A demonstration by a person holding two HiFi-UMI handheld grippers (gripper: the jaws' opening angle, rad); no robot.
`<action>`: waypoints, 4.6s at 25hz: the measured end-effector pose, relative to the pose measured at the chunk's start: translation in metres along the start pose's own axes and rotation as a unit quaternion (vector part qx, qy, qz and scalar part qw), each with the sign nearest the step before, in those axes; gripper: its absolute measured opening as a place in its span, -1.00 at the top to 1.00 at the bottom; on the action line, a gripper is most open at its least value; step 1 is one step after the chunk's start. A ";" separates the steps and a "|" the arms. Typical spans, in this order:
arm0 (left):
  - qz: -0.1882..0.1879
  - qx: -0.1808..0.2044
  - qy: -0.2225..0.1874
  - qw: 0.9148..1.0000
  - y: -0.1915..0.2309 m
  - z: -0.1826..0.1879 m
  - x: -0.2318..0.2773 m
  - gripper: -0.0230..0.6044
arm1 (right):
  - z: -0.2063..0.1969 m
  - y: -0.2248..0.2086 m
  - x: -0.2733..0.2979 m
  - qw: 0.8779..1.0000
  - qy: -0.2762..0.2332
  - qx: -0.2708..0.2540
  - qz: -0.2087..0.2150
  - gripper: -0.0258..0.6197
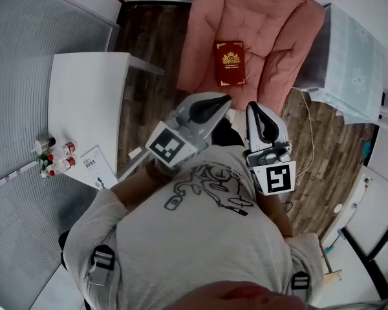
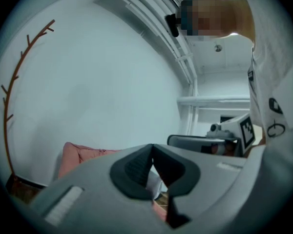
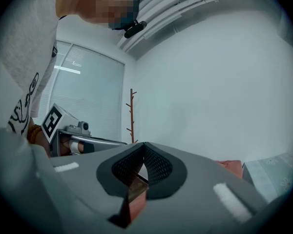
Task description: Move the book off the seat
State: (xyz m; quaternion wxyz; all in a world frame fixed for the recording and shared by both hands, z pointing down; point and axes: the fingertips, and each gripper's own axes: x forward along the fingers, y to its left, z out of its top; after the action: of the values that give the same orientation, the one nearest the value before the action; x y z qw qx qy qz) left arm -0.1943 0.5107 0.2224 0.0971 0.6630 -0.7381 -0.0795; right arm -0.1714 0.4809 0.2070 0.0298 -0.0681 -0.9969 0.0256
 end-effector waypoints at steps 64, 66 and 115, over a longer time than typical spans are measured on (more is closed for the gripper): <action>0.029 -0.054 0.128 0.990 0.170 -0.253 0.145 0.75 | -0.281 -0.184 0.113 0.985 0.160 0.059 -0.010 0.79; 0.030 -0.061 0.139 0.988 0.179 -0.276 0.150 0.73 | -0.306 -0.190 0.118 0.984 0.171 0.059 -0.009 0.77; 0.122 -0.202 0.252 0.938 0.311 -0.654 0.160 -0.20 | -0.709 -0.217 0.155 0.935 0.334 0.119 0.013 0.05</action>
State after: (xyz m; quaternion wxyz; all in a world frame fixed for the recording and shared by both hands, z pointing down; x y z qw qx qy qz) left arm -0.3475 0.3925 0.9382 0.4210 0.5329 -0.7327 -0.0444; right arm -0.3091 0.3203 0.9346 0.3687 -0.0814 -0.9181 0.1206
